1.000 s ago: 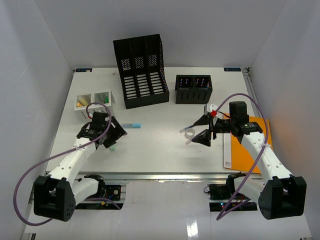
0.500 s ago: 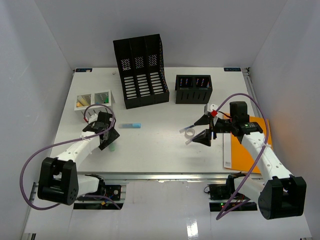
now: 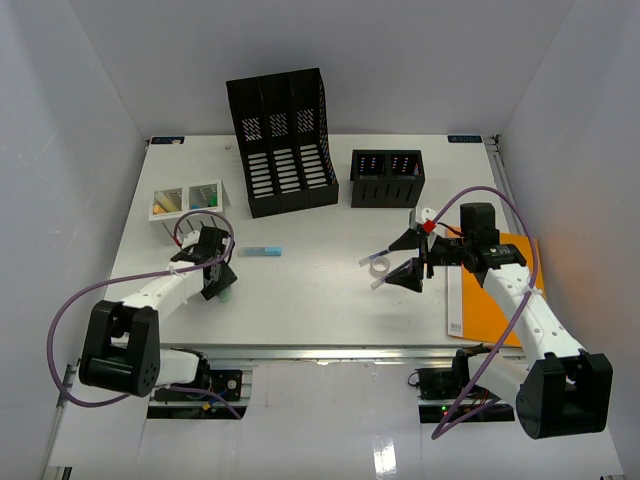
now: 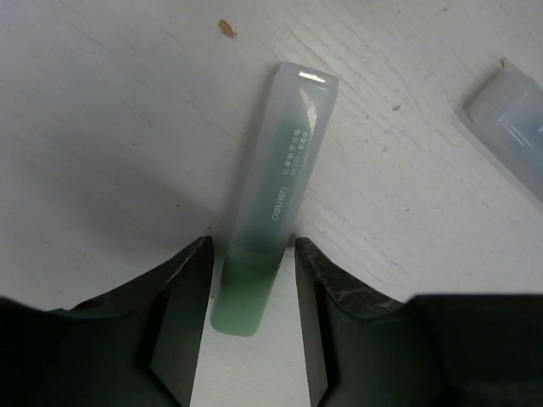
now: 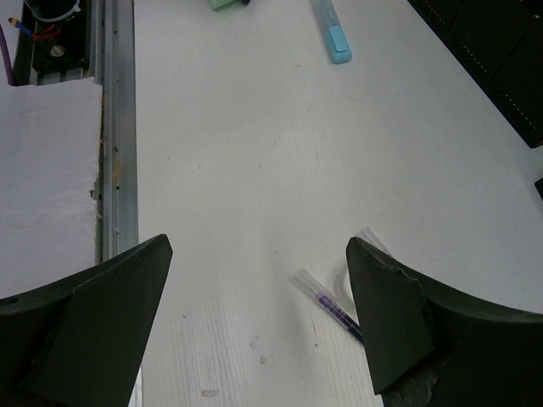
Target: Organize the desk
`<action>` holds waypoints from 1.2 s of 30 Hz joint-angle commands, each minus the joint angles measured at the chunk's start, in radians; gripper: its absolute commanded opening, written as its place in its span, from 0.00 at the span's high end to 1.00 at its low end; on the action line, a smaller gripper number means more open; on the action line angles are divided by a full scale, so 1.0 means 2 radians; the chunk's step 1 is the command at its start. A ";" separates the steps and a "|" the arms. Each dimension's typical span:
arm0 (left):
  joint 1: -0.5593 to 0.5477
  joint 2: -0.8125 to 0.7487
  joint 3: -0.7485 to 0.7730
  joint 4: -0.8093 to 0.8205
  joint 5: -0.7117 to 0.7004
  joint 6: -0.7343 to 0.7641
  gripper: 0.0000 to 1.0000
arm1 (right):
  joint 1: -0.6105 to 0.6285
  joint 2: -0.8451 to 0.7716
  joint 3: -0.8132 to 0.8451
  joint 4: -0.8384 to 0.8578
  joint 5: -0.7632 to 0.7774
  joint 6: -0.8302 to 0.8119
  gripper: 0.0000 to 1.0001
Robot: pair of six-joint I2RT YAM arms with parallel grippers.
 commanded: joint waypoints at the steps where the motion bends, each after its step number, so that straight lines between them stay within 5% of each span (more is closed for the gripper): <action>1: -0.007 0.007 -0.010 0.010 0.016 0.007 0.52 | -0.002 -0.004 0.002 -0.004 -0.016 0.000 0.10; 6: -0.012 -0.002 -0.011 0.012 0.044 0.006 0.57 | -0.002 -0.005 0.002 -0.004 -0.024 0.003 0.10; 14: -0.063 -0.086 -0.004 0.029 0.132 -0.014 0.89 | 0.002 0.008 0.004 -0.017 -0.059 -0.006 0.10; 20: -0.127 -0.133 -0.031 0.188 0.282 -0.032 1.00 | 0.056 0.043 0.009 0.006 -0.034 0.043 0.10; 23: -0.161 -0.118 -0.054 0.333 0.348 -0.041 1.00 | 0.086 0.078 0.019 0.053 -0.022 0.124 0.10; 27: -0.213 -0.062 -0.054 0.405 0.365 -0.017 1.00 | 0.092 0.135 0.056 0.099 -0.011 0.225 0.10; 36: -0.278 0.004 -0.013 0.441 0.304 0.034 1.00 | 0.132 0.202 0.097 0.189 0.147 0.497 0.10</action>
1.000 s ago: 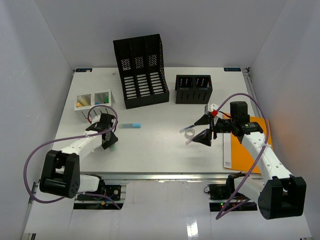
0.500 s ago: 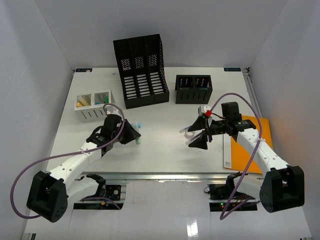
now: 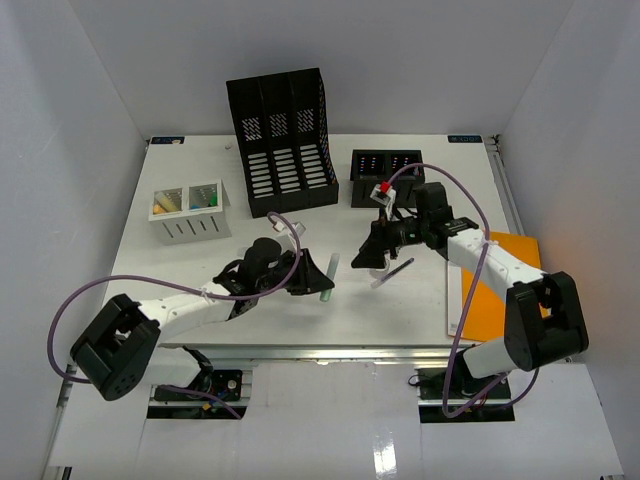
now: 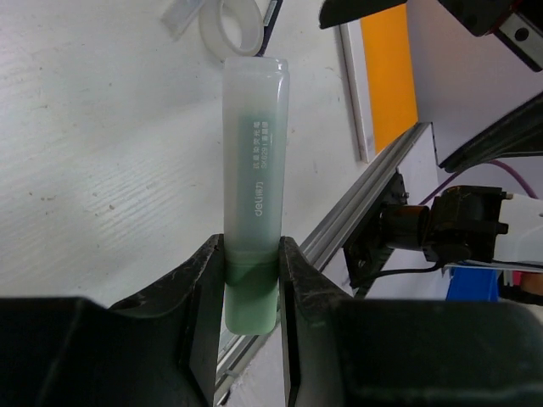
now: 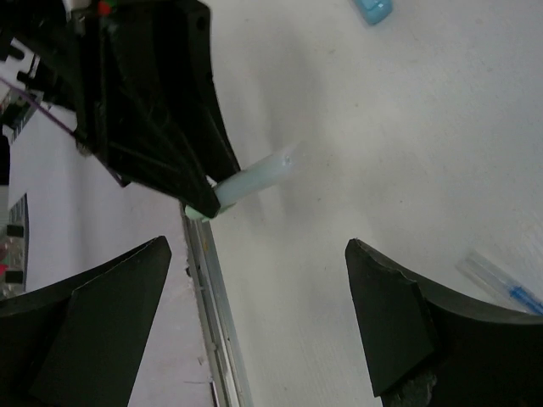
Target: Organize the desk
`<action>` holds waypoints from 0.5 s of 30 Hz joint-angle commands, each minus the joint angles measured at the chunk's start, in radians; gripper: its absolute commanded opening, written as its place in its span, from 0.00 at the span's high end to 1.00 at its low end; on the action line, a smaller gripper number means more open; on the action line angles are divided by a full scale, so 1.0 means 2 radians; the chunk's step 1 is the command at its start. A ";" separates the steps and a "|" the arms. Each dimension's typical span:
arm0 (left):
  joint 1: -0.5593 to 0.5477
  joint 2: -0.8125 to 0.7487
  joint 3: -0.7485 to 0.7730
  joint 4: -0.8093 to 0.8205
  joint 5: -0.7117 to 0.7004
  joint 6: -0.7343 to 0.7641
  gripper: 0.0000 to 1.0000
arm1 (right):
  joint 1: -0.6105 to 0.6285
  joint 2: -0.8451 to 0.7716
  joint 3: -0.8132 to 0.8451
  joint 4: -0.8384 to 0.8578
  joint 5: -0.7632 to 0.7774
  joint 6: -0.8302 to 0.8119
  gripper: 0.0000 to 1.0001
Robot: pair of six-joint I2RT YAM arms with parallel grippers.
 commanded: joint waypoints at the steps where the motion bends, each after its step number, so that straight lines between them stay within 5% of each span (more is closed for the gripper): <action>1: -0.020 0.016 0.038 0.045 -0.029 0.034 1.00 | 0.029 0.032 0.033 0.061 0.090 0.165 0.08; 7: -0.035 0.025 0.054 0.035 -0.050 0.051 1.00 | 0.037 0.067 0.047 0.058 0.121 0.186 0.00; 15: -0.041 0.028 0.057 0.027 -0.065 0.066 1.00 | 0.037 0.103 0.071 0.054 0.087 0.202 0.33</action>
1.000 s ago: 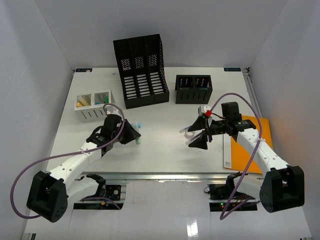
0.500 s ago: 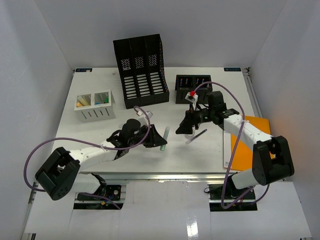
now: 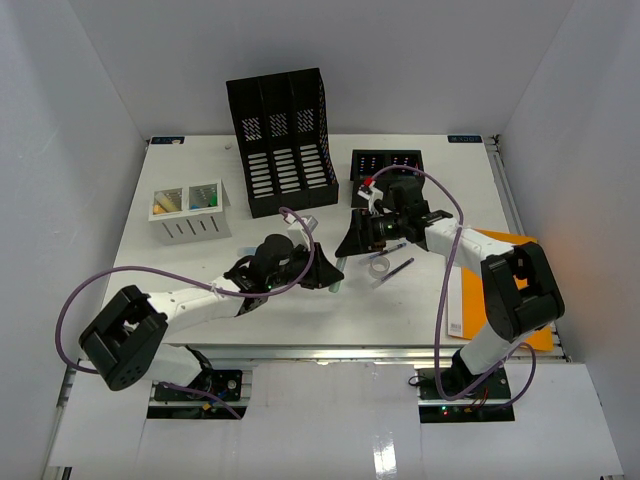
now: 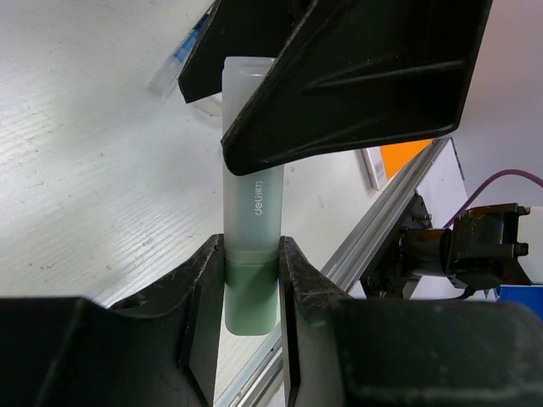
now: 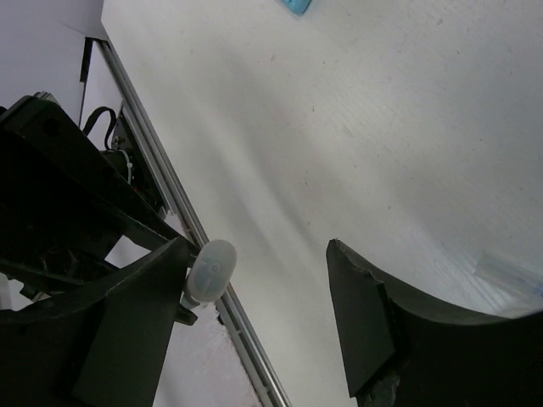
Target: Organize the desk
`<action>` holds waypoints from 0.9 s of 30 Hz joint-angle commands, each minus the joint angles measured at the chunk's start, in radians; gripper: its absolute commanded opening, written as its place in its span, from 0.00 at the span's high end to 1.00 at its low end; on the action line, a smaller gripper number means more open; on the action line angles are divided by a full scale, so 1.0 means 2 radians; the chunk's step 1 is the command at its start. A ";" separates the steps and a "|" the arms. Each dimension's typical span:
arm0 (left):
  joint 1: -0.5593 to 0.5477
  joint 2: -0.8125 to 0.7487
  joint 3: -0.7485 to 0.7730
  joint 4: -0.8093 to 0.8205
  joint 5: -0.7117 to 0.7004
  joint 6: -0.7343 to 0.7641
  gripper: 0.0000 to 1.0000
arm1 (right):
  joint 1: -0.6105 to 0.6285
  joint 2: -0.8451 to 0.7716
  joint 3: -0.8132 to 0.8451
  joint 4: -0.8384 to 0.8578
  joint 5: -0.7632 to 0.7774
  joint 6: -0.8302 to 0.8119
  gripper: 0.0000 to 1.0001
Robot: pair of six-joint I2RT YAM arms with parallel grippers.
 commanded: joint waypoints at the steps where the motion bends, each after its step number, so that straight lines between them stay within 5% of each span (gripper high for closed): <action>1: -0.005 -0.005 0.019 -0.001 -0.012 0.020 1.00 | 0.000 0.011 0.029 0.013 -0.017 0.020 0.38; 14: -0.005 0.013 0.041 -0.018 -0.021 0.030 0.94 | 0.002 -0.009 0.014 0.038 -0.057 0.018 0.83; 21: -0.005 0.018 0.057 -0.035 -0.020 0.038 0.66 | 0.009 -0.029 0.020 0.018 -0.066 -0.035 0.91; 27: -0.005 0.019 0.074 -0.054 -0.017 0.049 0.57 | 0.024 -0.047 0.022 -0.007 -0.060 -0.089 0.92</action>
